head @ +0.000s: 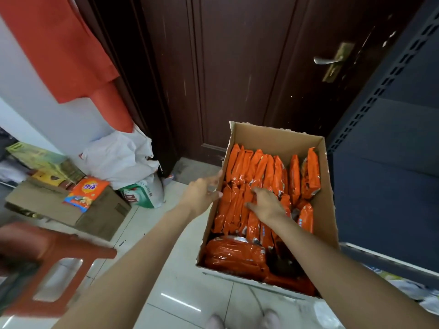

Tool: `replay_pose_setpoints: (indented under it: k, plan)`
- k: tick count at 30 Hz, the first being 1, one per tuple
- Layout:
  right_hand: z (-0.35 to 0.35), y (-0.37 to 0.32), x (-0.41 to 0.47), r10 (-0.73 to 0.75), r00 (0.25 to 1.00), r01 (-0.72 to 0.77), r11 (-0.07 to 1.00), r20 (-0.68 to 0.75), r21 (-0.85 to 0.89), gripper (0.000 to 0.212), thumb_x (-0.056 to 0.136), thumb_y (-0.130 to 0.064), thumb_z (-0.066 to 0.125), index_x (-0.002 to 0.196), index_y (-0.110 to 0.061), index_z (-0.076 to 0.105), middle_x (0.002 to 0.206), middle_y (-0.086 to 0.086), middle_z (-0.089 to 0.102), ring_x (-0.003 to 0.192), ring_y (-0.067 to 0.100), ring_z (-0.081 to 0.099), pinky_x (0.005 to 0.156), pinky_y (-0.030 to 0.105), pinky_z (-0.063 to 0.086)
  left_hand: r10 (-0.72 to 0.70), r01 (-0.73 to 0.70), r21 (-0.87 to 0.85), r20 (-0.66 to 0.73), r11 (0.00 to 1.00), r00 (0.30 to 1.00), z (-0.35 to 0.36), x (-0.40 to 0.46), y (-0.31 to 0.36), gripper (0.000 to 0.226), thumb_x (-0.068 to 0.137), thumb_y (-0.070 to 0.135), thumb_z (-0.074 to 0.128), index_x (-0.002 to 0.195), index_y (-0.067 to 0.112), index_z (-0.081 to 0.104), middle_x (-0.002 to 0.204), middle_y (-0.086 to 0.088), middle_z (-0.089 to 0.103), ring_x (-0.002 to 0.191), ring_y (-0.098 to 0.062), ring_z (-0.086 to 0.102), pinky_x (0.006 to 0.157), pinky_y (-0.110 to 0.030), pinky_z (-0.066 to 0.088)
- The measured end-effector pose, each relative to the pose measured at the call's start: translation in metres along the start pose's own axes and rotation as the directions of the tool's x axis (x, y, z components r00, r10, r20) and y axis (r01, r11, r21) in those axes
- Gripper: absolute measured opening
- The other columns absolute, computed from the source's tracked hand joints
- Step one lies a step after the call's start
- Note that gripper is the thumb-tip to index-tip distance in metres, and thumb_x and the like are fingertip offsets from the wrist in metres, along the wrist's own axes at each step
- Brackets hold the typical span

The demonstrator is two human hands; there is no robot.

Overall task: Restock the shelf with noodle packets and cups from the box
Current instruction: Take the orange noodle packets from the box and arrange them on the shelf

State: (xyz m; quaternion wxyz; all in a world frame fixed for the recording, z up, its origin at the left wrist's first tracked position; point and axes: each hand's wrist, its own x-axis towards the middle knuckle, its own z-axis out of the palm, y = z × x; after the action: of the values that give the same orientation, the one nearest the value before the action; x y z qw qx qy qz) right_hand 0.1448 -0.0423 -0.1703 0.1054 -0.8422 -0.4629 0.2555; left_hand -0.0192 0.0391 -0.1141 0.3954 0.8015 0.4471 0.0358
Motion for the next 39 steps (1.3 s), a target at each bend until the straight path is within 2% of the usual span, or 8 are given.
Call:
replay_pose_setpoints:
  k: [4, 8, 16, 21, 25, 32, 36, 39]
  plan:
    - [0.010, -0.010, -0.001, 0.107, 0.994, -0.110, 0.981, -0.027, -0.160, 0.029, 0.090, -0.037, 0.059, 0.106, -0.013, 0.058, 0.101, 0.006, 0.064, 0.097, 0.024, 0.063, 0.074, 0.031, 0.049, 0.001, -0.001, -0.034, 0.010, 0.999, 1.000, 0.000, 0.001, -0.002, 0.061, 0.094, 0.020, 0.055, 0.146, 0.029, 0.027, 0.139, 0.000, 0.051, 0.114, -0.024, 0.059, 0.100, -0.042, 0.046]
    - [0.017, -0.014, 0.000, 0.124, 0.990, -0.137, 0.965, -0.074, -0.223, 0.015, 0.095, -0.013, 0.050, 0.108, -0.011, 0.057, 0.109, 0.008, 0.064, 0.101, 0.025, 0.062, 0.071, 0.028, 0.045, -0.001, 0.001, -0.038, -0.001, 0.999, 1.000, 0.002, 0.001, -0.002, 0.060, 0.095, 0.021, 0.053, 0.147, 0.031, 0.025, 0.142, 0.001, 0.048, 0.117, -0.023, 0.057, 0.100, -0.040, 0.046]
    - [-0.017, 0.000, -0.005, 0.156, 0.978, -0.138, 0.982, -0.137, 0.131, 0.013, 0.089, -0.015, 0.058, 0.083, -0.021, 0.066, 0.093, 0.001, 0.068, 0.091, 0.021, 0.065, 0.077, 0.033, 0.054, 0.224, -0.170, 0.219, -0.252, 0.961, 0.941, 0.014, 0.002, 0.004, 0.048, 0.092, 0.012, 0.055, 0.139, 0.017, 0.045, 0.136, -0.003, 0.048, 0.125, -0.022, 0.041, 0.104, -0.029, 0.033]
    - [-0.062, 0.006, -0.010, 0.156, 0.950, -0.062, 0.943, -0.271, 0.327, 0.009, 0.086, -0.018, 0.065, 0.079, -0.022, 0.064, 0.088, 0.000, 0.068, 0.087, 0.015, 0.063, 0.078, 0.027, 0.051, 0.250, -0.257, 0.094, 0.077, 0.962, 0.965, 0.039, 0.011, 0.040, 0.069, 0.080, 0.042, 0.069, 0.140, 0.020, 0.042, 0.140, -0.004, 0.045, 0.129, -0.019, 0.042, 0.107, -0.032, 0.037]
    - [-0.087, 0.014, -0.011, 0.172, 0.930, -0.026, 0.912, -0.325, 0.408, 0.008, 0.086, -0.016, 0.065, 0.079, -0.020, 0.065, 0.082, -0.003, 0.065, 0.080, 0.011, 0.061, 0.070, 0.023, 0.045, 0.231, -0.232, 0.002, 0.052, 0.973, 0.971, 0.043, 0.024, 0.064, 0.078, 0.070, 0.047, 0.077, 0.136, 0.019, 0.047, 0.126, -0.004, 0.059, 0.110, -0.015, 0.059, 0.095, -0.031, 0.049]
    - [-0.114, 0.034, -0.007, 0.111, 0.918, 0.092, 0.874, -0.380, 0.478, 0.007, 0.087, -0.017, 0.066, 0.081, -0.020, 0.066, 0.073, -0.011, 0.062, 0.070, -0.002, 0.056, 0.062, 0.006, 0.037, 0.352, -0.352, 0.002, 0.033, 0.936, 0.936, 0.047, 0.047, 0.093, 0.081, 0.073, 0.031, 0.078, 0.142, 0.026, 0.037, 0.144, 0.004, 0.036, 0.128, -0.012, 0.042, 0.104, -0.030, 0.041]
    - [-0.120, 0.046, 0.002, 0.023, 0.930, 0.155, 0.881, -0.367, 0.448, 0.005, 0.085, -0.015, 0.067, 0.081, -0.018, 0.066, 0.078, -0.005, 0.065, 0.074, 0.003, 0.059, 0.066, 0.013, 0.042, 0.353, -0.340, -0.206, 0.027, 0.917, 0.935, 0.044, 0.062, 0.101, 0.056, 0.086, -0.003, 0.055, 0.135, 0.020, 0.046, 0.134, 0.000, 0.051, 0.105, -0.010, 0.060, 0.073, -0.012, 0.049]
    - [-0.121, 0.050, 0.005, -0.100, 0.945, 0.228, 0.884, -0.311, 0.408, 0.010, 0.085, -0.013, 0.067, 0.078, -0.020, 0.064, 0.087, -0.004, 0.064, 0.081, 0.005, 0.060, 0.078, 0.020, 0.046, 0.394, -0.391, 0.049, -0.167, 0.919, 0.904, 0.044, 0.074, 0.102, 0.059, 0.089, 0.001, 0.051, 0.140, 0.027, 0.039, 0.144, -0.001, 0.038, 0.127, -0.017, 0.040, 0.098, -0.021, 0.036]
